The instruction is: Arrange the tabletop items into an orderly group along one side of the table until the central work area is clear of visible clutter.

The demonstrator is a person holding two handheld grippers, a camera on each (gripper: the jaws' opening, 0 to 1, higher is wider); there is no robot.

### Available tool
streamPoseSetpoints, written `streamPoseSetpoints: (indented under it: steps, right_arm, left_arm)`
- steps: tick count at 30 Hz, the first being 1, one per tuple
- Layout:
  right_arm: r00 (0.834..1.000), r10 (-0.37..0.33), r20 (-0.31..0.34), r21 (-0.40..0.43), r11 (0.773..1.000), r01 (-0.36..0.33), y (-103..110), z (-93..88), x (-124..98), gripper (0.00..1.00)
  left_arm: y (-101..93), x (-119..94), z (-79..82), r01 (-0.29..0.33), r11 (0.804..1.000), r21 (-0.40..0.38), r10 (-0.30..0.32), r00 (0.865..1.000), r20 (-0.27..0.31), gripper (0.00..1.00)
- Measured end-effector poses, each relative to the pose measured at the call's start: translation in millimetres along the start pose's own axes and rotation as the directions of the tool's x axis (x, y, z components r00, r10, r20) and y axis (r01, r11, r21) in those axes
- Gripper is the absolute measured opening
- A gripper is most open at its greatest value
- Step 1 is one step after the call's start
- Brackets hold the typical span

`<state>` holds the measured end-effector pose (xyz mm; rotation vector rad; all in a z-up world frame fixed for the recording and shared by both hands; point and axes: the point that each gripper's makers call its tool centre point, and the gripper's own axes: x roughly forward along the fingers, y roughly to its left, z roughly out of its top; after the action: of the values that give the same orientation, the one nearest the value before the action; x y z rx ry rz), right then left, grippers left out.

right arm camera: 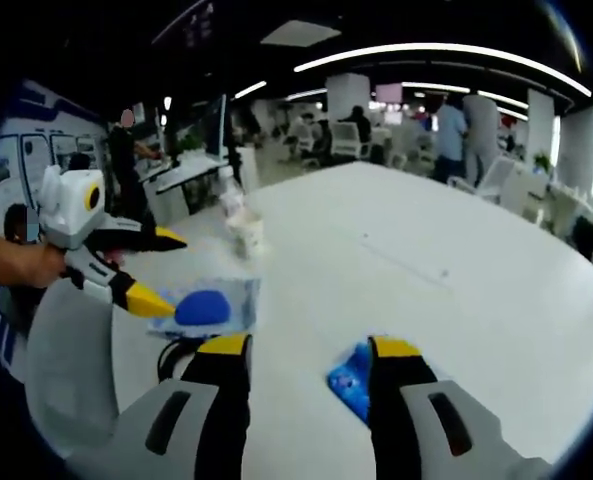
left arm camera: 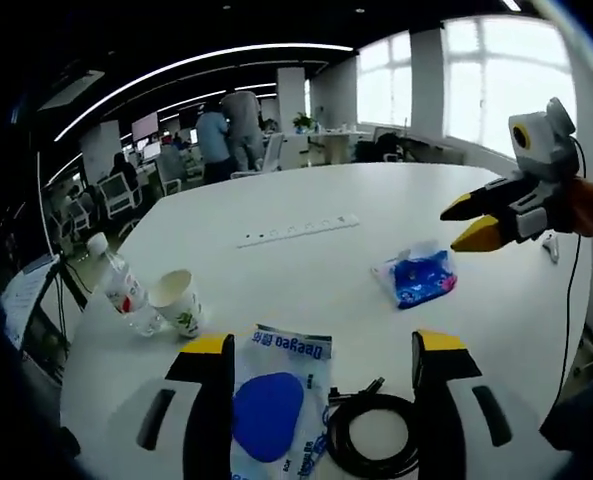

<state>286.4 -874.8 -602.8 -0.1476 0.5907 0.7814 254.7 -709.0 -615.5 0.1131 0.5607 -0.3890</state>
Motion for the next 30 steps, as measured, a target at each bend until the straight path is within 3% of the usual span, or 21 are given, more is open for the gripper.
streamPoseSetpoints:
  steps: [9, 13, 16, 21, 30]
  right_arm:
    - [1.0, 0.02, -0.008, 0.021, 1.0, -0.02, 6, 2.4, 14, 0.48]
    - [1.0, 0.016, 0.005, 0.015, 1.0, -0.017, 10, 7.2, 23, 0.61]
    - [1.0, 0.027, 0.003, 0.01, 1.0, -0.028, 15, 8.9, 29, 0.63]
    - [1.0, 0.022, 0.007, -0.01, 1.0, -0.022, 21, 11.6, 42, 0.79]
    - [0.998, 0.063, -0.02, -0.012, 0.998, -0.063, 34, 9.9, 65, 0.8]
  left_arm:
    - [16.0, -3, -21.5, -0.022, 0.997, -0.069, 0.02, 0.999, -0.028, 0.85]
    - [23.2, -7, -33.9, -0.032, 0.996, -0.084, 0.029, 0.999, -0.045, 0.85]
    - [29.1, -11, -41.3, -0.04, 0.995, -0.092, 0.035, 0.998, -0.053, 0.83]
    - [43.7, -18, -53.9, -0.066, 0.991, -0.114, 0.059, 0.996, -0.068, 0.83]
    - [63.2, -26, -76.8, -0.109, 0.983, -0.148, 0.094, 0.99, -0.104, 0.81]
